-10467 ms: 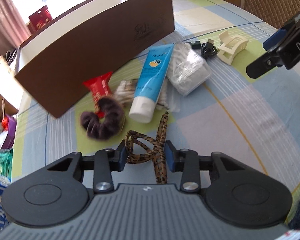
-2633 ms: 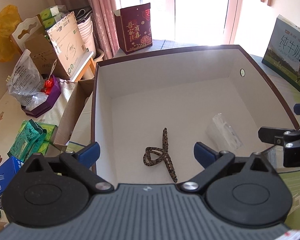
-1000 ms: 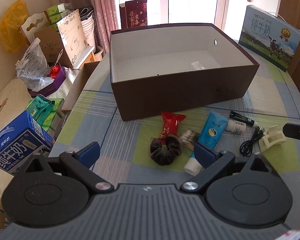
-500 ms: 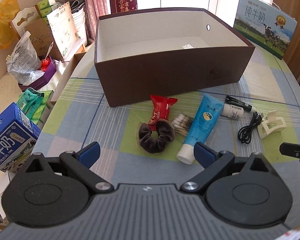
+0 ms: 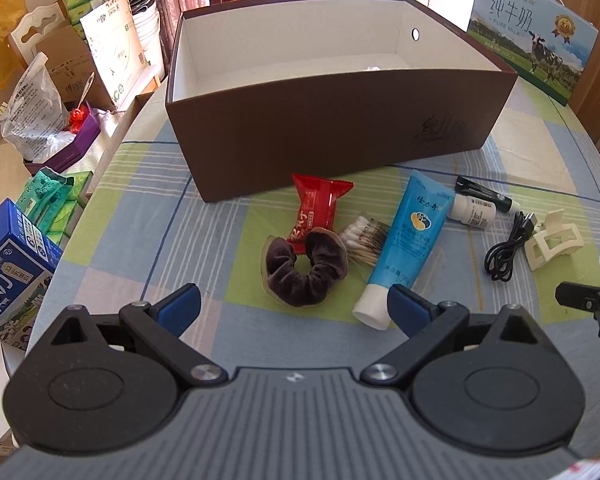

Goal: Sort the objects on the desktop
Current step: 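Grasp the velvet scrunchie with the left gripper while the right grasps the white claw clip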

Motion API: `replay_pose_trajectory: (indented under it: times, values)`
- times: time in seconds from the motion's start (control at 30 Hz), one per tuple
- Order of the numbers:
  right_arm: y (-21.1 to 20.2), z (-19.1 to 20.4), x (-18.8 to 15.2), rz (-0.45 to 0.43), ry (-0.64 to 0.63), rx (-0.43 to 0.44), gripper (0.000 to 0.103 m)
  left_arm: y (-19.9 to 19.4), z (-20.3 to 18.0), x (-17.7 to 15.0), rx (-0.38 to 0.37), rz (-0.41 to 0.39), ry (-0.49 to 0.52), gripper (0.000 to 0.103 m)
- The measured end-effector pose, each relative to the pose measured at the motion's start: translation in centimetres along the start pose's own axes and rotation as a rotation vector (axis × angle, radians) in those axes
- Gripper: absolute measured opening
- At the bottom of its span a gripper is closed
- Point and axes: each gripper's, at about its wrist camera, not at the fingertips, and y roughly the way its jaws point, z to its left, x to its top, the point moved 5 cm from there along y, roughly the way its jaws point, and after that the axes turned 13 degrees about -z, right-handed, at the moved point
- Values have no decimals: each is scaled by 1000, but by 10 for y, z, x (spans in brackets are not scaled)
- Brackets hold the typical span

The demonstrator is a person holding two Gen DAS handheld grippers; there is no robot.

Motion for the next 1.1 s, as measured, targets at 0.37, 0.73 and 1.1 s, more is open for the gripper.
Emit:
replay_pose_trajectory:
  times: [0.37,0.73,1.1]
  values:
    - [25,-24,2,-24,23,-45,101,23,1,-5,-16,22,11,97]
    - [50,-22,2,-33,-17,-64,100,37,4,-5,-13,30,20,96]
    - [50,-28,-1,-21,-32,-79,83,49,5,-5,-23,2,54,89]
